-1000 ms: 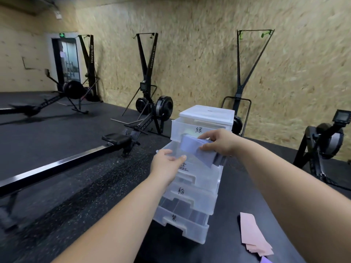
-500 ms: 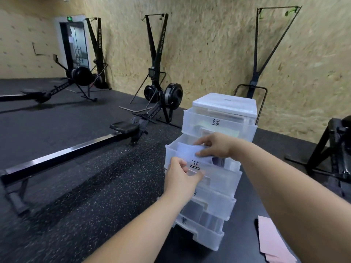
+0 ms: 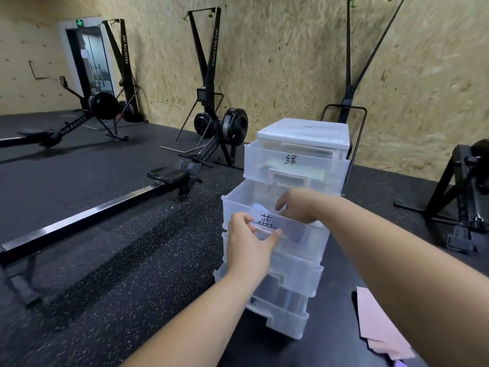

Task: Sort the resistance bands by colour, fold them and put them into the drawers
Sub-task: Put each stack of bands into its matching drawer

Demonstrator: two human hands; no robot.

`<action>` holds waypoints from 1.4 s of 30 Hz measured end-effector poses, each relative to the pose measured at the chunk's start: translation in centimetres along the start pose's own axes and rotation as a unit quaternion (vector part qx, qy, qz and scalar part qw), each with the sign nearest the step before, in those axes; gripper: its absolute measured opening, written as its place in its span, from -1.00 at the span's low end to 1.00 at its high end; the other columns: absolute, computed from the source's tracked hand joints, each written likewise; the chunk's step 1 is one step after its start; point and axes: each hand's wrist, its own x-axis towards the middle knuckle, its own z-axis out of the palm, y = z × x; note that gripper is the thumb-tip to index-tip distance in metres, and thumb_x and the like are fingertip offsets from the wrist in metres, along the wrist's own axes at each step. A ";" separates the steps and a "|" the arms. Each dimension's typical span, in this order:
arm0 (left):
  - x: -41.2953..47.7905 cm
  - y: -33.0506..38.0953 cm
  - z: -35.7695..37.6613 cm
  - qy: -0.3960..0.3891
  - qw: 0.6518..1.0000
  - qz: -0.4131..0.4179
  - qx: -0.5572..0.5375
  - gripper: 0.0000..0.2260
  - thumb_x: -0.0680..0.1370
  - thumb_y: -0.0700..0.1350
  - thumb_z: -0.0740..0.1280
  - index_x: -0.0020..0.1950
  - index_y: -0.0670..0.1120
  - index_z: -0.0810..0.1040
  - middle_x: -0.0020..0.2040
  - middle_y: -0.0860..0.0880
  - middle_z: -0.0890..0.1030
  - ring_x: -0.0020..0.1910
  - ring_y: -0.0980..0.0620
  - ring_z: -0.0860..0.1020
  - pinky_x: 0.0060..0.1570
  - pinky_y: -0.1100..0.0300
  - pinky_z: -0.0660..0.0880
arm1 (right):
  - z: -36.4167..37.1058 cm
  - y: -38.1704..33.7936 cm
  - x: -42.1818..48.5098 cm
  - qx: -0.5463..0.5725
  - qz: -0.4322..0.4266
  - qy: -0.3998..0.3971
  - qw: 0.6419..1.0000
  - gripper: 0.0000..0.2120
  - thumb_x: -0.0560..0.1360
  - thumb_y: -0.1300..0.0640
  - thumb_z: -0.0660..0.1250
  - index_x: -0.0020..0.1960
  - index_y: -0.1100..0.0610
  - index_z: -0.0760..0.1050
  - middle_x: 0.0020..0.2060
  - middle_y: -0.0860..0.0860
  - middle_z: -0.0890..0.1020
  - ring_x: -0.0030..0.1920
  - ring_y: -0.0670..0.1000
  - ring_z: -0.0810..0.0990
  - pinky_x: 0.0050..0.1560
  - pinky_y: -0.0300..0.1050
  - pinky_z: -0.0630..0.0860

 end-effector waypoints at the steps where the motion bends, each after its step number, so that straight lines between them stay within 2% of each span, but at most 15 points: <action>1: 0.2 0.2 0.2 -0.002 1.000 -0.002 0.003 -0.47 0.44 0.15 0.61 0.19 0.07 0.36 0.06 0.06 0.47 -0.03 0.09 0.51 -0.04 0.09 0.53 | -0.3 0.2 -0.7 0.012 -0.003 0.019 1.000 -0.65 0.67 0.02 0.29 0.44 -0.04 0.57 0.38 -0.02 0.61 0.35 0.10 0.57 0.31 -0.07 0.49; 3: 0.8 0.6 0.7 -0.004 1.000 -0.006 0.008 -0.46 0.43 0.16 0.62 0.19 0.06 0.36 0.07 0.05 0.47 -0.03 0.03 0.54 -0.05 0.05 0.53 | -0.6 0.7 -2.5 0.037 0.000 0.071 0.997 -0.68 0.66 0.02 0.29 0.38 -0.04 0.61 0.26 -0.01 0.67 0.25 0.10 0.61 0.24 -0.07 0.54; 6: 1.8 1.5 1.8 -0.004 1.000 -0.012 0.026 -0.44 0.43 0.17 0.61 0.19 0.04 0.34 0.13 0.03 0.48 0.04 -0.06 0.56 -0.06 0.04 0.47 | -0.2 1.7 -5.7 0.090 0.012 0.200 0.976 -0.72 0.65 0.07 0.28 0.30 -0.02 0.64 0.04 -0.01 0.72 0.08 0.08 0.65 0.09 -0.05 0.60; 8: 2.4 2.2 2.6 -0.007 0.999 -0.012 0.041 -0.44 0.43 0.18 0.60 0.18 0.04 0.33 0.17 0.02 0.48 0.05 -0.08 0.56 0.00 -0.02 0.53 | 0.7 2.7 -8.1 0.115 0.008 0.282 0.952 -0.75 0.63 0.11 0.30 0.25 -0.01 0.66 0.01 -0.03 0.73 0.05 0.06 0.67 0.07 -0.05 0.60; 11: 2.7 2.9 3.4 -0.025 0.998 -0.012 0.053 -0.41 0.44 0.18 0.60 0.24 0.03 0.33 0.22 0.00 0.46 0.07 -0.10 0.57 0.03 -0.04 0.55 | 2.8 5.0 -11.2 0.134 0.022 0.322 0.937 -0.76 0.59 0.13 0.35 0.21 -0.03 0.68 0.00 -0.09 0.70 0.04 0.05 0.65 0.08 -0.02 0.60; 14: 1.6 3.1 4.1 -0.031 0.997 -0.009 0.064 -0.40 0.47 0.15 0.58 0.34 -0.01 0.36 0.28 -0.03 0.46 0.12 -0.09 0.54 0.13 -0.03 0.54 | 5.4 7.3 -13.9 0.155 0.064 0.317 0.933 -0.78 0.57 0.12 0.37 0.15 -0.07 0.69 -0.06 -0.15 0.65 -0.01 0.02 0.66 0.05 -0.03 0.60; 16: -0.1 3.5 4.6 -0.028 0.997 0.015 0.070 -0.45 0.50 0.13 0.56 0.31 0.00 0.37 0.27 -0.02 0.45 0.11 -0.07 0.52 0.08 0.02 0.49 | 7.3 8.7 -15.5 0.166 0.098 0.307 0.932 -0.79 0.57 0.10 0.36 0.12 -0.09 0.69 -0.04 -0.12 0.68 -0.01 0.04 0.66 0.04 0.00 0.61; 20: -4.2 4.2 6.3 -0.048 0.995 0.074 0.055 -0.55 0.50 0.08 0.57 0.22 0.04 0.39 0.19 0.04 0.45 0.13 -0.02 0.51 0.08 0.04 0.49 | 10.6 11.4 -18.3 0.163 0.166 0.234 0.944 -0.79 0.56 0.05 0.37 0.15 -0.10 0.68 0.01 -0.09 0.71 0.05 0.07 0.67 0.05 0.01 0.64; 23: -7.4 4.4 8.1 -0.094 0.988 0.117 0.042 -0.59 0.51 0.07 0.56 0.21 0.09 0.41 0.12 0.10 0.45 0.10 0.04 0.51 0.12 0.08 0.52 | 13.3 13.4 -20.2 0.169 0.206 0.184 0.946 -0.79 0.57 0.03 0.39 0.19 -0.08 0.65 0.10 -0.06 0.72 0.12 0.09 0.65 0.08 -0.01 0.63; 27: -11.1 3.7 11.0 -0.174 0.971 0.157 0.050 -0.62 0.52 0.03 0.55 0.25 0.08 0.47 0.08 0.12 0.49 0.00 0.15 0.52 0.03 0.21 0.49 | 16.5 15.6 -21.4 0.170 0.234 0.125 0.949 -0.78 0.58 -0.02 0.40 0.22 -0.07 0.62 0.12 -0.04 0.70 0.15 0.10 0.64 0.10 0.00 0.62; 30: -12.6 2.4 13.6 -0.230 0.954 0.168 0.094 -0.63 0.55 0.01 0.52 0.28 0.08 0.48 0.09 0.12 0.49 -0.01 0.14 0.51 0.00 0.25 0.42 | 18.6 16.6 -21.2 0.179 0.250 0.089 0.947 -0.75 0.58 -0.06 0.40 0.24 -0.08 0.60 0.13 -0.04 0.68 0.14 0.09 0.64 0.11 0.00 0.63; 33: -13.1 0.6 16.1 -0.287 0.937 0.144 0.137 -0.63 0.56 0.03 0.49 0.32 0.07 0.48 0.16 0.12 0.47 0.06 0.11 0.53 0.13 0.16 0.51 | 20.6 17.5 -20.3 0.184 0.264 0.061 0.945 -0.67 0.56 -0.12 0.39 0.29 -0.08 0.55 0.18 -0.03 0.67 0.16 0.10 0.64 0.14 0.02 0.63; 36: -12.9 -1.1 18.2 -0.335 0.920 0.101 0.177 -0.58 0.59 0.03 0.45 0.42 0.02 0.45 0.26 0.05 0.47 0.15 0.02 0.55 0.25 0.04 0.53 | 22.4 18.6 -18.8 0.192 0.276 0.033 0.941 -0.58 0.57 -0.13 0.39 0.36 0.02 0.52 0.23 0.01 0.67 0.23 0.13 0.62 0.19 0.06 0.61; 42: -11.3 -4.2 21.8 -0.376 0.906 0.019 0.193 -0.52 0.63 0.03 0.39 0.52 -0.01 0.38 0.31 -0.03 0.48 0.21 -0.05 0.55 0.24 0.09 0.48 | 25.7 20.4 -14.6 0.229 0.299 0.011 0.926 -0.51 0.60 -0.16 0.36 0.39 0.13 0.47 0.27 0.08 0.63 0.32 0.16 0.57 0.19 0.01 0.55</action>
